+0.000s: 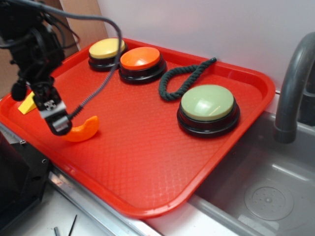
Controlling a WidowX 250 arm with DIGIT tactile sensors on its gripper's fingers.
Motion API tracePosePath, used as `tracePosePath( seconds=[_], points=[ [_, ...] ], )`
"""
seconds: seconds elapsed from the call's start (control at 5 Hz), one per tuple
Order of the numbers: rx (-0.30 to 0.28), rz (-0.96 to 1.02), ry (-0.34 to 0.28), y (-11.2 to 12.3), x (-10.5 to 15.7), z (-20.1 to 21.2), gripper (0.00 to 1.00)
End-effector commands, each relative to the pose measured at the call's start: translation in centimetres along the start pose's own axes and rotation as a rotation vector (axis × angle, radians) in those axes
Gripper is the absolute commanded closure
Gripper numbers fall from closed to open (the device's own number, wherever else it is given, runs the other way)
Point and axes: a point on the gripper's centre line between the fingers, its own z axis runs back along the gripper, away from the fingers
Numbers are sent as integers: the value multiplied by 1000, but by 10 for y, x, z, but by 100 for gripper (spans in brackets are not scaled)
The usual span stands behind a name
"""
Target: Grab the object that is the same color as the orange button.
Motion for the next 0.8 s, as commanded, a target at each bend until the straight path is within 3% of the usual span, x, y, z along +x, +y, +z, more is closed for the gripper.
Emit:
tracePosePath(
  seconds=[0.0,0.4,0.6],
  points=[
    [56,-183,11,-4,32,-27,0],
    [77,-193,56,-16,36,-55,0],
    [76,-183,54,-16,35,-54,39]
  ],
)
